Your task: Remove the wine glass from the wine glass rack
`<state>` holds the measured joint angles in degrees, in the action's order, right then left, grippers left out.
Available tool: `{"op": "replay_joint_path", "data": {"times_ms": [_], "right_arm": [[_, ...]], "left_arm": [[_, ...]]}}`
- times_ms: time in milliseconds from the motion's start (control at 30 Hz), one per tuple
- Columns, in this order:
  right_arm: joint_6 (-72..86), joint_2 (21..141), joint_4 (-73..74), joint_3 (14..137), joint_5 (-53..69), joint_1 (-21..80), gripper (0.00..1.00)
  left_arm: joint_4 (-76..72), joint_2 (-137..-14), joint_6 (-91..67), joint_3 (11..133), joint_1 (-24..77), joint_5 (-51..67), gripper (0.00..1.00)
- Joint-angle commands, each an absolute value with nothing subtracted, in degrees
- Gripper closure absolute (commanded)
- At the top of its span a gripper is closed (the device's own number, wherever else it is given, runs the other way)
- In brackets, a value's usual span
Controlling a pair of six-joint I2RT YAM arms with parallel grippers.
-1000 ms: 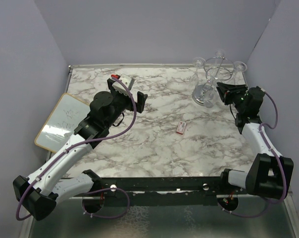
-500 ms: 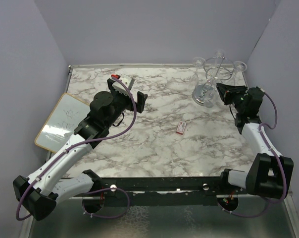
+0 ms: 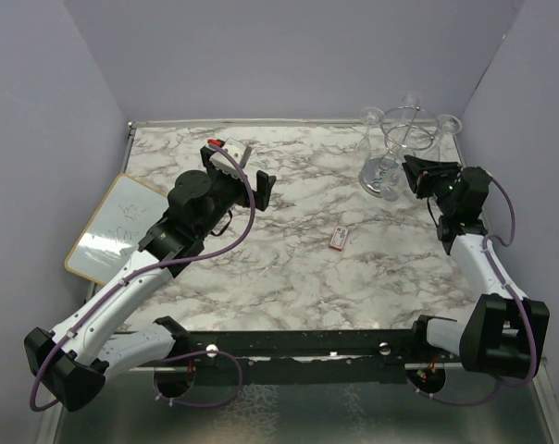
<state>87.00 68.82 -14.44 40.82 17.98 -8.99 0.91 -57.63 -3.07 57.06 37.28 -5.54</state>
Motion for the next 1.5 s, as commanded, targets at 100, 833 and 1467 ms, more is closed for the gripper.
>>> {"op": "replay_joint_path", "data": {"times_ms": [100, 833, 1467], "right_arm": [[89.92, 66.18, -12.54, 40.42, 11.45, -7.27, 0.73], [92.73, 66.25, -10.21, 41.19, 4.41, -4.94, 0.8], [93.51, 65.47, -6.78, 43.47, 0.35, -3.25, 0.96]], "left_arm": [[-0.69, -56.1, -3.03, 56.63, 37.71, -4.49, 0.02], [-0.68, -55.13, -2.91, 56.65, 37.79, -4.65, 0.02], [-0.68, -54.55, -2.96, 56.6, 37.88, -4.72, 0.02]]}}
